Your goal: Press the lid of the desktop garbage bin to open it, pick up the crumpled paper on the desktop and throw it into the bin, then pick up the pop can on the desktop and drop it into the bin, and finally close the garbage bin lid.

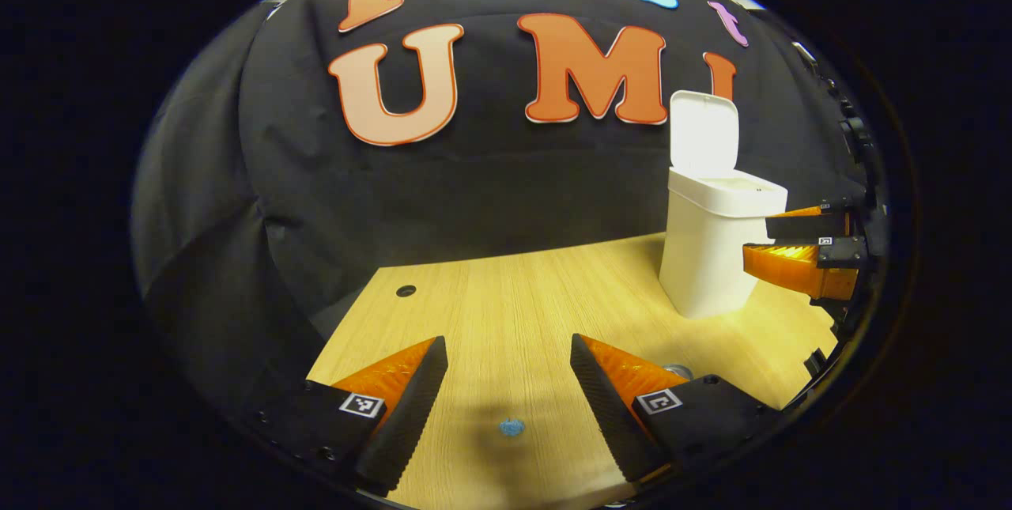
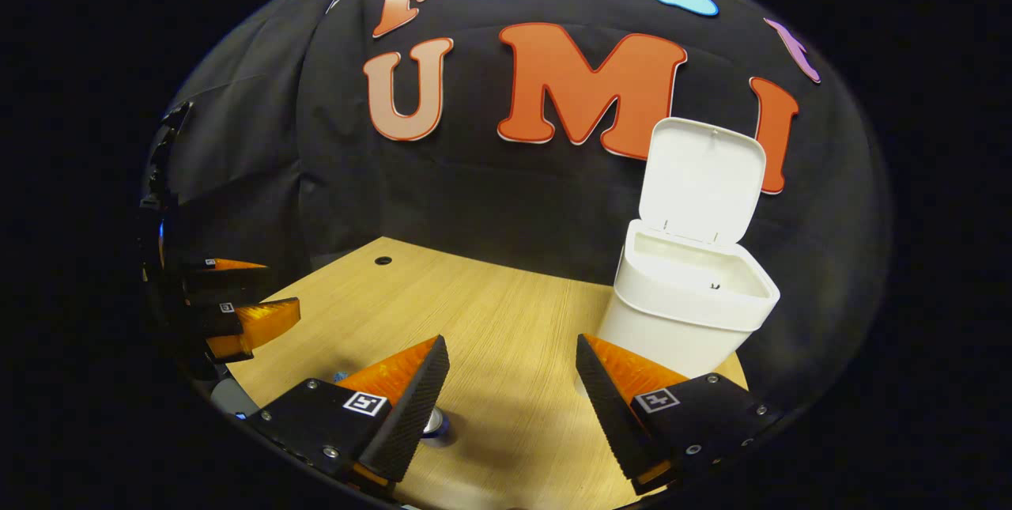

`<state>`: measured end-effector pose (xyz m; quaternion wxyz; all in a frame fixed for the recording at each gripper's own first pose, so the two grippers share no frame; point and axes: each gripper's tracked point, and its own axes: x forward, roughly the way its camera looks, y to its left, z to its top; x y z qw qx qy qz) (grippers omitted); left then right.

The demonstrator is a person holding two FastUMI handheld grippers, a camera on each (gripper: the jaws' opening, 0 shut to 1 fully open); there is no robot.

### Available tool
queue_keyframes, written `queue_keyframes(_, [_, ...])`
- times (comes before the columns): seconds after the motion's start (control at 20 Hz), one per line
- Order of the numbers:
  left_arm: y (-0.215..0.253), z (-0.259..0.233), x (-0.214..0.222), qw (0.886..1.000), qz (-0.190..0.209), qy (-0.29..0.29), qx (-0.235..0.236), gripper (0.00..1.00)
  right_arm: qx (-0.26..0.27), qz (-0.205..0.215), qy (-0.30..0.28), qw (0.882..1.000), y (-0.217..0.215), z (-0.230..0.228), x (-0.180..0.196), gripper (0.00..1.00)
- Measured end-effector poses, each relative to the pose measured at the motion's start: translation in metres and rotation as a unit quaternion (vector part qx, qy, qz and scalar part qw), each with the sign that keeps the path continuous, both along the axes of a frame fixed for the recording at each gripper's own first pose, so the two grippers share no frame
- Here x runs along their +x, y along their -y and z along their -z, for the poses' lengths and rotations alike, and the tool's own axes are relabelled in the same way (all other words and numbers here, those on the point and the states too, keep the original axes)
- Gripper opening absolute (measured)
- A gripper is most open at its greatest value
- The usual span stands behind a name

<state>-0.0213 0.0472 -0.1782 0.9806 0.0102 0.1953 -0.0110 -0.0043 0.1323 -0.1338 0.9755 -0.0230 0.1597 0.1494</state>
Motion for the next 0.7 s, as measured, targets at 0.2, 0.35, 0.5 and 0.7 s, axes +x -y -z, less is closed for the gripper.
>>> queue_keyframes(0.2, [0.0,0.051,-0.002,0.998,0.031,-0.049,0.0,1.0,-0.012,-0.003,-0.031,0.999,-0.016,0.029,-0.014,0.98])
queue_keyframes(0.35, [-0.002,0.086,-0.004,0.995,0.055,-0.088,-0.006,1.0,-0.015,-0.007,-0.054,0.998,-0.026,0.047,-0.022,0.99])
queue_keyframes(0.5, [-0.004,0.119,-0.004,0.989,0.065,-0.131,-0.026,1.0,-0.012,-0.009,-0.071,0.997,-0.036,0.059,-0.028,0.99])
queue_keyframes(0.7, [-0.006,0.142,0.0,0.981,0.083,-0.171,-0.029,1.0,-0.009,-0.002,-0.095,0.995,-0.043,0.078,-0.034,0.99])
